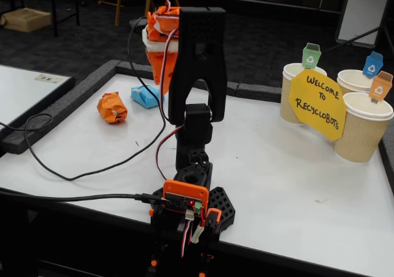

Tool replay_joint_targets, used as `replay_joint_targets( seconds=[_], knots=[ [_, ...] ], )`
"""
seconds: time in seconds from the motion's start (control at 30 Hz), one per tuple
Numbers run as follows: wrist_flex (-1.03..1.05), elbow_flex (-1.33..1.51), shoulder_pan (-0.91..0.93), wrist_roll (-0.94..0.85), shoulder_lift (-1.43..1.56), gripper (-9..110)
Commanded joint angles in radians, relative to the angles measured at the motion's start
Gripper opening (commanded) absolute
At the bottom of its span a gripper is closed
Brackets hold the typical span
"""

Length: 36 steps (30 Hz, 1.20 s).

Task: Sort rubbish by color.

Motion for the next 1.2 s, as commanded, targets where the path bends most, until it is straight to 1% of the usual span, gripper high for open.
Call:
replay_joint_targets(
  seconds=[0.0,0.13,0.3,0.4,0.67,0.77,0.9,1.1,1.17],
  knots=[
    [0.012,-0.175,-0.023,-0.020,-0.002,15],
    [0.026,-0.195,-0.028,-0.020,-0.043,20],
    [0.060,-0.250,-0.038,-0.021,-0.120,24],
    [0.071,-0.288,-0.043,-0.021,-0.164,28],
    [0.078,-0.402,-0.049,-0.021,-0.265,29],
    [0.060,-0.422,-0.046,-0.021,-0.291,25],
    [0.014,-0.426,-0.028,-0.021,-0.311,15],
    [0.006,-0.443,0.000,-0.021,-0.307,0],
    [0.025,-0.457,0.009,-0.021,-0.287,0]
  ],
)
